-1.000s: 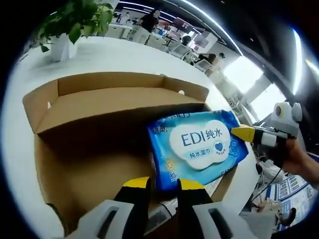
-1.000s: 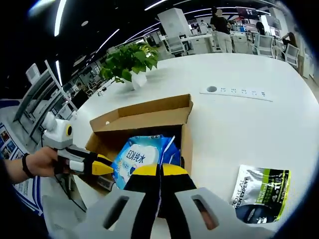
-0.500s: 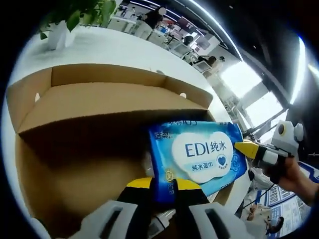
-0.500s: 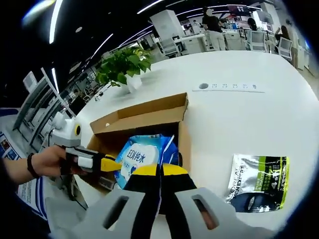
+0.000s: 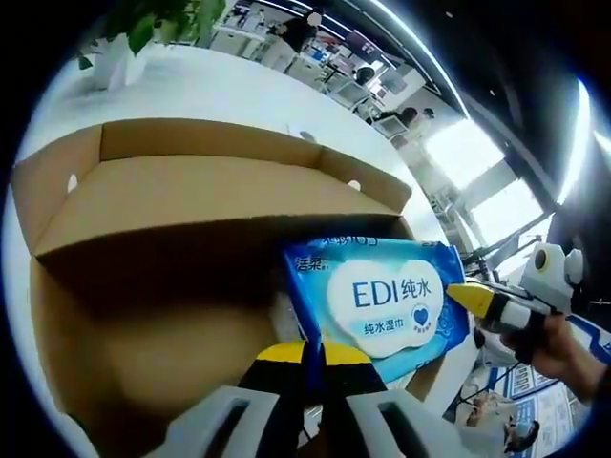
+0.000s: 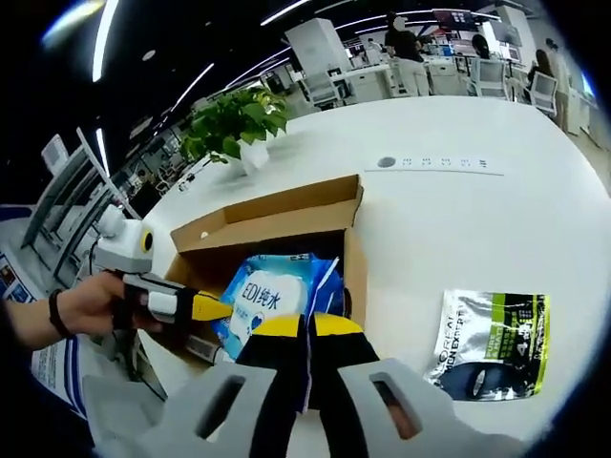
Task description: Operate the shoe box by opening the lid, removing the specified soft item, and placing it in the target area until the item is outside and the box remains undamaged.
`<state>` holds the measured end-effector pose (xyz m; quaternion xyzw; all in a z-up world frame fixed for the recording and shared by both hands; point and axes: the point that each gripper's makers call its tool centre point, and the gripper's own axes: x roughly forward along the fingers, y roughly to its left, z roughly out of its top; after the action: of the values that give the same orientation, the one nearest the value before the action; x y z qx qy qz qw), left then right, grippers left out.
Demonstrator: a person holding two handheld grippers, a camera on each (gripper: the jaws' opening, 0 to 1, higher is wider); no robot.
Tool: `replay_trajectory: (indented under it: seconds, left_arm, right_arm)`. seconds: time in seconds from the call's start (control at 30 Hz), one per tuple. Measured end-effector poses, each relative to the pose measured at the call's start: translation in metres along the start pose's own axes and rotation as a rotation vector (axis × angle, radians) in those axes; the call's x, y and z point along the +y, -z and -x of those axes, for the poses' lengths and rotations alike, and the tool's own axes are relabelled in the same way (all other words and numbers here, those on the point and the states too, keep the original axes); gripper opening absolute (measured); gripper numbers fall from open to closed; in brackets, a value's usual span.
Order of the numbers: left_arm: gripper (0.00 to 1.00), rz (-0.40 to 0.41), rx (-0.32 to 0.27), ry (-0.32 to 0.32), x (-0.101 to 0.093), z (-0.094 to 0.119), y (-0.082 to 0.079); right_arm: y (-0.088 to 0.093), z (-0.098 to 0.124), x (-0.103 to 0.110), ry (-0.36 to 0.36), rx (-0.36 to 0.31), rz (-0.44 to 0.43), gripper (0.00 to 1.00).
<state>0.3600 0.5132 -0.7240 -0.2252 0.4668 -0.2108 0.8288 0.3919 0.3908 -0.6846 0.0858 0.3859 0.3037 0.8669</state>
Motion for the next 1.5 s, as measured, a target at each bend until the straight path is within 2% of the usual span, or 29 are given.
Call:
replay_trajectory:
  seconds: [0.13, 0.37, 0.7, 1.1, 1.5]
  left_arm:
    - [0.02, -0.024, -0.017, -0.007, -0.003, 0.008, -0.004]
    - [0.02, -0.019, -0.056, -0.006, -0.002, 0.025, -0.012]
    - [0.01, -0.091, -0.074, -0.023, -0.009, 0.036, -0.020]
    - [0.01, -0.169, -0.086, 0.005, -0.045, 0.031, -0.031]
    - [0.01, -0.252, -0.073, 0.044, -0.089, 0.012, -0.039]
  right_arm:
    - [0.000, 0.000, 0.001, 0.004, 0.008, 0.014, 0.00]
    - [0.000, 0.003, 0.013, -0.022, 0.002, 0.023, 0.00]
    - [-0.004, 0.011, 0.018, -0.030, -0.023, 0.013, 0.00]
    - [-0.011, 0.039, -0.001, -0.002, -0.073, -0.011, 0.00]
    - [-0.009, 0.074, -0.036, 0.053, -0.124, -0.062, 0.00]
